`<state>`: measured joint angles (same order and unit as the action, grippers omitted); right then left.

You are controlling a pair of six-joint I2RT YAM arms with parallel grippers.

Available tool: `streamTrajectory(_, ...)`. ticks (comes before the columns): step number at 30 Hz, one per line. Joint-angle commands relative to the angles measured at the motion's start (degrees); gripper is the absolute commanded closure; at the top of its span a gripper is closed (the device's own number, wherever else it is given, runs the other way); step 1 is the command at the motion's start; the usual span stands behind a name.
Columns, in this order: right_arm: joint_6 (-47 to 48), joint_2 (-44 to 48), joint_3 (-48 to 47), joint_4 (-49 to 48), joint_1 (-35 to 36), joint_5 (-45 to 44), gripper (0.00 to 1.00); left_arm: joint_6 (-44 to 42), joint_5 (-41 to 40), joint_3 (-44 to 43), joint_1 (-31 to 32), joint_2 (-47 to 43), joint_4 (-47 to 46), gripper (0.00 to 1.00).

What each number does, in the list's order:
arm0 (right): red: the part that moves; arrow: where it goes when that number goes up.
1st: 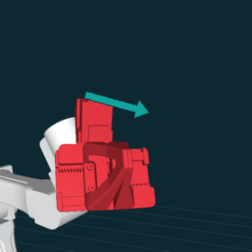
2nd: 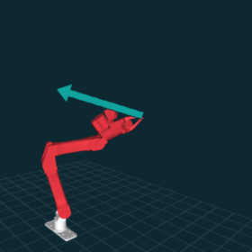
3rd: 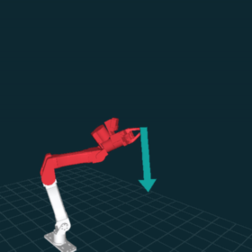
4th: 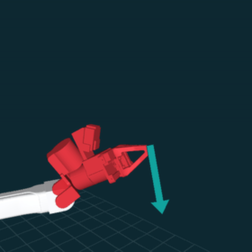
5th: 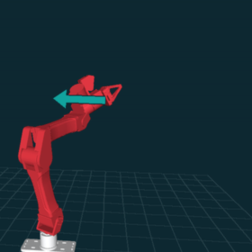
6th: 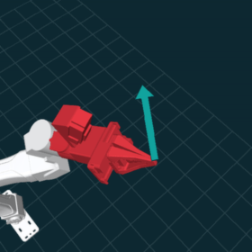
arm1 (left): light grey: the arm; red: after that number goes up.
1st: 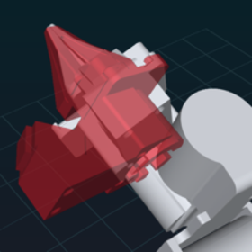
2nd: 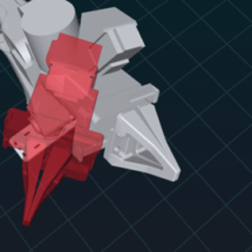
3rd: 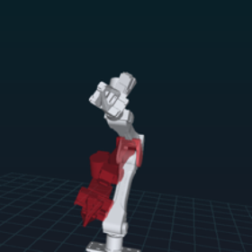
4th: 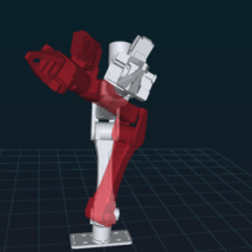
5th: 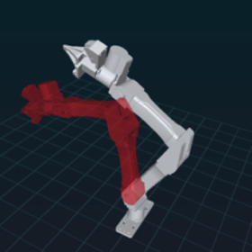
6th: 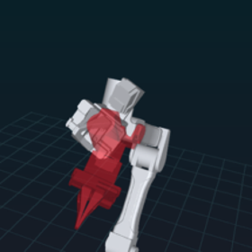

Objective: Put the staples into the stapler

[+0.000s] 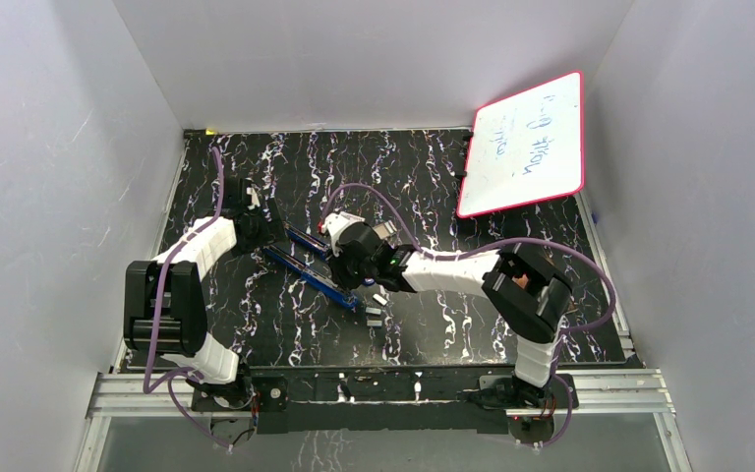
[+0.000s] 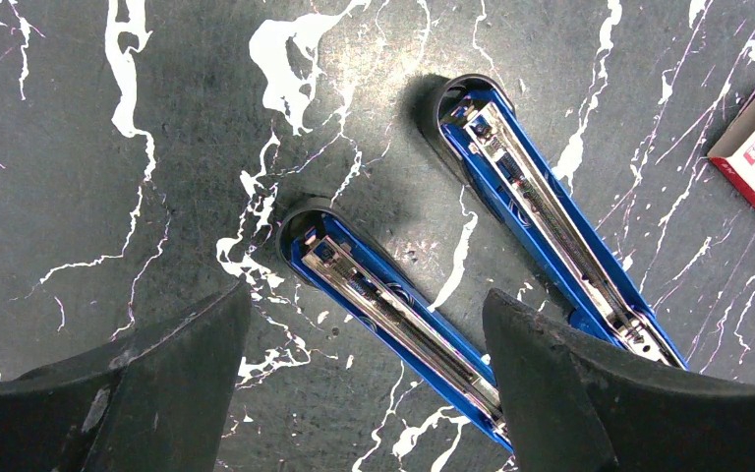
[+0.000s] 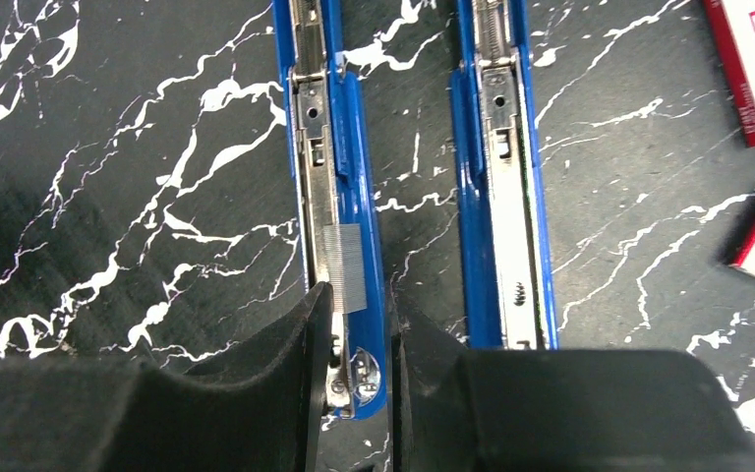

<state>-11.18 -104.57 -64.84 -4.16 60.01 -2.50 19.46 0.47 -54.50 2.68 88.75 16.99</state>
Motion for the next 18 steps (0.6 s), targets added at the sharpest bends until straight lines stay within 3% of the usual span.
streamTrajectory(1, -1.3, -0.4, -2.5, -1.0, -0.2, 3.1, 0.67, -0.5, 0.7, -2.0, -0.6, -0.3, 1.5, 0.14)
streamTrajectory(18, -2.2, -2.2, -2.5, -1.1, -1.0, 4.9, 0.71, -0.6, 0.7, -2.0, -0.6, -0.2, 1.4, 0.14)
